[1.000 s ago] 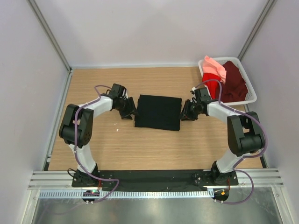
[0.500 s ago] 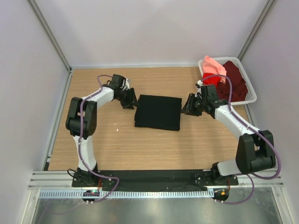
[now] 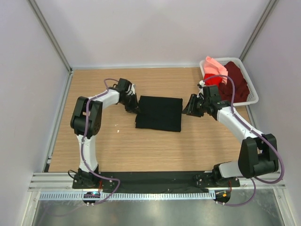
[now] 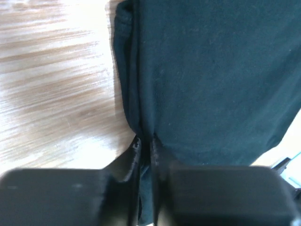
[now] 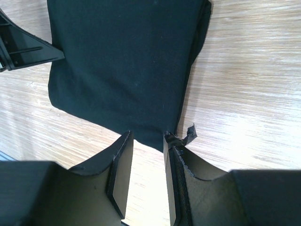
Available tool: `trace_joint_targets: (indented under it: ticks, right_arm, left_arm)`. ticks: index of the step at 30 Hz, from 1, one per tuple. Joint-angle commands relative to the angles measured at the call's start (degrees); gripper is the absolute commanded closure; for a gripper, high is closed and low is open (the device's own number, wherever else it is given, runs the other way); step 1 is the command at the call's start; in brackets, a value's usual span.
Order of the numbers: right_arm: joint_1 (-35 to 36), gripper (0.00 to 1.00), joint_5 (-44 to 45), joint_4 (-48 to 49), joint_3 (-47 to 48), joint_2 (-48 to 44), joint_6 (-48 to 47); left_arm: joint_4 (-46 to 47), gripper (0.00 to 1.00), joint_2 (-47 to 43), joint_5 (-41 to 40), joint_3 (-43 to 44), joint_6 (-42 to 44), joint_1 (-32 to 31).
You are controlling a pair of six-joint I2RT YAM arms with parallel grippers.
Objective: Fold and stack the t-shirts
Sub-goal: Neatly place the folded tshirt to the corner
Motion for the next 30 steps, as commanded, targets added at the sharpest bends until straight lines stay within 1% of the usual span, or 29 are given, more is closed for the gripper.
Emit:
trace_joint_targets:
  ticks: [1,4,7,8,9,10,11,12,14,16,18,22,23,25,26,28,30]
  right_arm:
    - [0.12,0.61,0.40,-0.53,1.00,-2.95,-0.69]
    - [0.11,0.61,0.31,0.17,0.65,-3.39,0.10]
    - [0.20,0.61,0.40,0.18,0.12,-3.57,0.36]
    - [0.12,0.61,0.57,0.18,0.03,-3.74,0.71]
    - [0.11,0.61,0.66,1.13,-0.66,-4.00,1.32]
    - [0.11,0.61,0.66,1.14,-0.67,-3.92,1.50]
    - [0.20,0.61,0.84,1.32,-0.58,-3.74,1.59]
    - [0.12,0.61,0.84,1.40,-0.50,-3.48,1.59]
    - [0.11,0.61,1.19,1.49,0.29,-2.69,1.42]
    - [0.11,0.61,1.54,1.58,0.65,-2.08,1.24]
    - [0.20,0.61,1.89,2.11,1.17,-1.37,1.15]
    - [0.20,0.61,1.72,4.47,1.26,-0.23,1.77]
    - [0.12,0.61,1.45,4.66,1.44,0.64,1.77]
    - [0.11,0.61,1.28,4.92,2.14,1.44,1.77]
    - [0.11,0.61,1.10,4.92,2.40,2.31,1.68]
    - [0.12,0.60,0.92,5.10,2.67,2.85,1.68]
    - [0.11,0.60,1.10,5.18,2.49,2.76,1.68]
  left_arm:
    - [-1.92,1.00,0.77,-4.94,2.01,0.33,-0.28]
    - [-4.73,1.00,0.77,-12.23,5.61,0.85,0.07]
    - [-9.03,1.00,2.96,-17.07,11.50,2.86,1.73]
    - [-10.70,1.00,4.88,-17.95,15.69,3.74,2.35]
    - [-18.20,1.00,8.38,-22.57,22.34,6.10,5.31]
    - [-18.28,1.00,9.63,-22.62,22.41,6.13,5.34]
    - [-21.15,1.00,10.52,-23.66,26.24,6.65,6.21]
    - [-22.05,1.00,11.22,-26.81,27.76,7.26,8.22]
    - [-23.20,1.00,12.81,-29.38,31.18,7.88,10.43]
    - [-23.03,1.00,13.69,-31.40,33.21,9.28,14.03]
    - [-23.03,1.00,15.53,-33.42,37.34,10.43,17.36]
    - [-23.11,1.00,20.71,-40.97,45.07,14.11,23.00]
    - [-23.20,1.00,22.90,-41.60,48.74,14.12,25.44]
    - [-22.51,1.00,25.19,-41.26,51.40,13.25,28.00]
    - [-20.24,1.00,27.03,-40.04,52.20,12.98,30.19]
    - [-17.42,1.00,28.71,-36.44,55.53,13.07,31.88]
    - [-16.52,1.00,31.08,-34.59,57.91,12.64,33.72]
